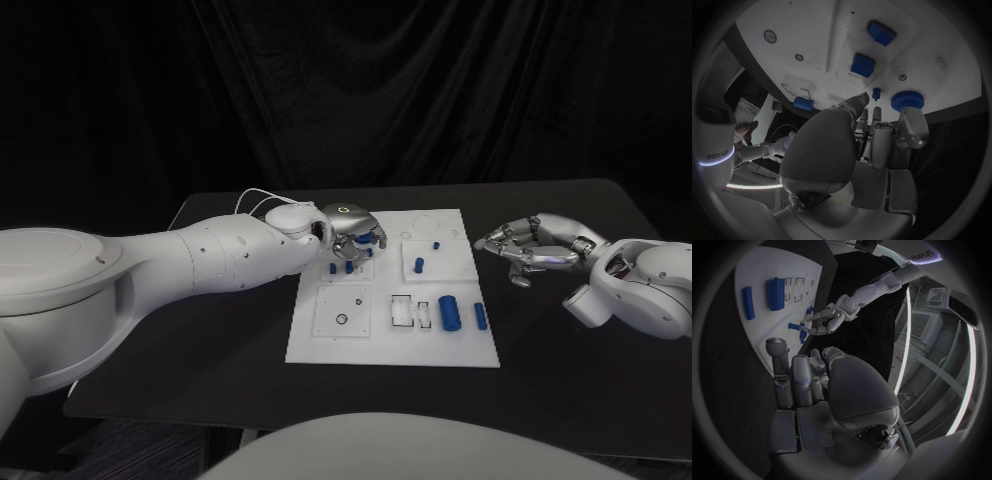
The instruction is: Assemble the parts on the task board
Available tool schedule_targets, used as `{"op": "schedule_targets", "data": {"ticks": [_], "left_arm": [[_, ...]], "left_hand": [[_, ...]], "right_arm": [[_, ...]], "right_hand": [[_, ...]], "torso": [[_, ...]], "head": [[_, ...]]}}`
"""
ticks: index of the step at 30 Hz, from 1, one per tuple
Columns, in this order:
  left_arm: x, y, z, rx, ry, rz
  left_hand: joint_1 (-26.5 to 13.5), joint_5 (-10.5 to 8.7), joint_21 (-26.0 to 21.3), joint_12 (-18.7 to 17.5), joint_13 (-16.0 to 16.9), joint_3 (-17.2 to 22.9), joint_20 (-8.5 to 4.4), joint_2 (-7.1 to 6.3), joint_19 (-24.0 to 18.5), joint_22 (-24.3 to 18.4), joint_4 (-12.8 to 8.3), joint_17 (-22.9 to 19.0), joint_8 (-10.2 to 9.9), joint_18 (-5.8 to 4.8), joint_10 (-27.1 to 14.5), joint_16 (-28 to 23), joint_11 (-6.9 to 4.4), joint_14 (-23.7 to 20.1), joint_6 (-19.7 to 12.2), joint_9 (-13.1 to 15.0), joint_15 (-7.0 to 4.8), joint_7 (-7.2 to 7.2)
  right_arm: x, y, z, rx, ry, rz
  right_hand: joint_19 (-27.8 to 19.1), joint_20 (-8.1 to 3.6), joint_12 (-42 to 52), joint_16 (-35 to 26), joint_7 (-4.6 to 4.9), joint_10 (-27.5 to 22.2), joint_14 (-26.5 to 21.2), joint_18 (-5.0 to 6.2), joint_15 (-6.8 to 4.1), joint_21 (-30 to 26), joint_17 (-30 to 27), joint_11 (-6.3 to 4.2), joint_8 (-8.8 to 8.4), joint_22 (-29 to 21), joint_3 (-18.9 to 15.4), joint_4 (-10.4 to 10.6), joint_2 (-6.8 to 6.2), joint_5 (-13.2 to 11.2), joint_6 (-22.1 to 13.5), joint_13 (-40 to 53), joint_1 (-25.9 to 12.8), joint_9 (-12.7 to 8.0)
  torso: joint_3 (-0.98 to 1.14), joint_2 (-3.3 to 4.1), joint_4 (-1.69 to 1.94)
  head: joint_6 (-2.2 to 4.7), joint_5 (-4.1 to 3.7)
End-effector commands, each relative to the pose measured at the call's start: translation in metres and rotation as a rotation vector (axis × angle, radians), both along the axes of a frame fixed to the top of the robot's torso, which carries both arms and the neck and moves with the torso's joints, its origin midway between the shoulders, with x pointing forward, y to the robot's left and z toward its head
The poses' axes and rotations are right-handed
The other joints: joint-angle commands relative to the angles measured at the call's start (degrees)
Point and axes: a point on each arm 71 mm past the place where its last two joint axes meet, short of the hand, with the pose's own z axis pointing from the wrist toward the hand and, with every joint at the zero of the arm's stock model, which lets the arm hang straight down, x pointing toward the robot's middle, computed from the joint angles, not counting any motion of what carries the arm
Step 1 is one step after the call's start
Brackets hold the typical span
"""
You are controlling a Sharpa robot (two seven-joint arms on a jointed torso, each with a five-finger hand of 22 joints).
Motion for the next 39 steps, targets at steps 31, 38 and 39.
{"op": "schedule_targets", "data": {"ticks": [31, 38, 39], "left_arm": [[0.001, 0.000, -0.021, 0.034, -0.039, 0.005], [0.002, 0.000, -0.022, 0.022, -0.064, 0.009], [0.002, 0.001, -0.022, 0.020, -0.067, 0.009]], "left_hand": [[-0.85, 0.13, 1.71, 1.01, -2.38, 1.37, -1.01, 1.21, 2.41, 5.87, 0.05, -0.18, 1.08, -0.13, 7.18, 0.23, -1.84, 0.49, 6.27, -1.65, -1.50, 1.57], [-0.94, -0.14, 2.19, 0.87, -3.18, 1.41, -1.80, 2.26, 3.04, 6.31, 0.33, -0.16, 1.60, -0.27, 10.35, 0.29, -3.10, 0.83, 8.22, -1.62, -2.46, 2.27], [-0.95, -0.17, 2.16, 0.78, -3.29, 1.38, -1.88, 2.34, 3.05, 6.33, 0.34, -0.18, 1.67, -0.27, 10.62, 0.28, -3.19, 0.85, 8.46, -1.61, -2.54, 2.30]], "right_arm": [[-0.001, 0.002, -0.005, -0.013, 0.033, 0.014], [-0.002, 0.003, -0.005, -0.013, 0.036, 0.017], [-0.002, 0.003, -0.006, -0.013, 0.036, 0.017]], "right_hand": [[-0.48, -0.15, -0.26, -0.18, 0.00, -0.45, -0.58, 0.53, -0.08, -0.40, -0.17, -0.02, 0.47, 3.70, 0.22, 0.46, -0.31, 0.27, -0.08, -0.22, 0.33, -0.02], [-0.53, -0.15, -0.27, -0.17, -0.03, -0.49, -0.59, 0.55, -0.09, -0.48, -0.19, -0.04, 0.62, 3.68, 0.26, 0.51, -0.25, 0.25, 0.09, -0.29, 0.32, 0.01], [-0.53, -0.15, -0.27, -0.17, -0.03, -0.49, -0.59, 0.55, -0.09, -0.48, -0.19, -0.04, 0.62, 3.68, 0.26, 0.51, -0.25, 0.25, 0.09, -0.29, 0.32, 0.01]], "torso": [[0.06, 0.00, -0.07], [0.04, -0.02, -0.02], [0.04, -0.03, -0.02]], "head": [[0.01, -0.20], [0.01, -0.35], [0.01, -0.38]]}}
